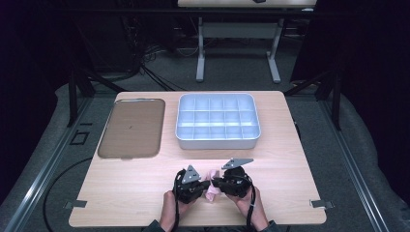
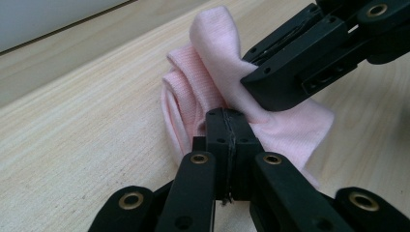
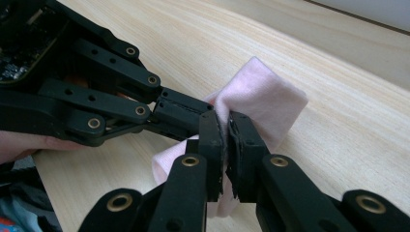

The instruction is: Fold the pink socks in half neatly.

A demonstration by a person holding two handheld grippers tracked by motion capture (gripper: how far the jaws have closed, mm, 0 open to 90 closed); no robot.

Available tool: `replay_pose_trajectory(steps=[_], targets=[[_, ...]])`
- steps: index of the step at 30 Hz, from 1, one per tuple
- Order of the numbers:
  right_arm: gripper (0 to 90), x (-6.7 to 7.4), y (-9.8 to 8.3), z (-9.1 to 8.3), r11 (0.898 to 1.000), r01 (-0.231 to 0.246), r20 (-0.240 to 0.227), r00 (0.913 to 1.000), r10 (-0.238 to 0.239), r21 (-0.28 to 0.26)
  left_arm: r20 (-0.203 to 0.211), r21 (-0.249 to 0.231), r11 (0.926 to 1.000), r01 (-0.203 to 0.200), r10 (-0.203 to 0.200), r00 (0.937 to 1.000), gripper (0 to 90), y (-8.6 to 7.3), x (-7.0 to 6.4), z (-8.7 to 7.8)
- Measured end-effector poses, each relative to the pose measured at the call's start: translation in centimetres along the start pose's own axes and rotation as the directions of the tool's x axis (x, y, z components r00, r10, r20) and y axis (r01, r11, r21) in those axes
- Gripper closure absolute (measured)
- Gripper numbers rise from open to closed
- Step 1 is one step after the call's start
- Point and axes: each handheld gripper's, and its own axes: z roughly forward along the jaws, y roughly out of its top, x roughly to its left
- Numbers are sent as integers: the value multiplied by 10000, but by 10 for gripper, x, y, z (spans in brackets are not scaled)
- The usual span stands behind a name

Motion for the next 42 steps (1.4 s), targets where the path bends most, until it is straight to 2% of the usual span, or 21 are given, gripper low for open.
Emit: replay_pose_trajectory(steps=[5, 7, 12, 18, 25, 27, 28, 31, 39, 42], targets=[[850, -3, -1, -5, 9999, -89, -8, 10000, 89, 55, -41, -50, 9999, -143, 143, 9999, 833, 2, -1, -6], [850, -5, -2, -8, 9998, -151, -166, 9997, 153, 149, -73, -98, 9999, -104, 103, 9999, 802, 3, -1, -10], [850, -6, -3, -12, 9998, -183, -49, 9998, 183, 67, -241, -290, 9996, -40, 33, 9997, 747, 3, 2, -22], [850, -6, -3, -12, 9998, -184, -67, 9998, 184, 4, -284, 5, 10000, 11, -11, 9996, 814, -3, 4, -18], [850, -4, -1, -9, 9997, 2, -320, 9995, -10, -261, -166, 3, 9999, 137, -137, 9998, 832, -6, 6, -12], [850, -1, 1, -7, 9992, 42, -334, 9994, -56, -395, -151, 44, 10000, 52, -51, 9999, 833, -7, 6, -10], [850, 1, 2, -5, 9993, 87, -127, 9999, -92, -354, -129, 31, 10000, 65, -65, 9999, 834, -7, 7, -10], [850, 3, 5, 0, 9994, 235, 3, 9997, -235, -258, -89, 20, 9999, 133, -133, 9999, 839, -7, 8, -9], [849, 5, 10, 9, 9988, 484, -55, 9988, -484, 19, -45, 116, 9998, 184, -183, 9998, 851, -7, 9, -7], [849, 6, 11, 12, 9991, 425, -45, 9991, -425, 84, -51, 127, 9997, 215, -215, 9998, 856, -7, 10, -7]])
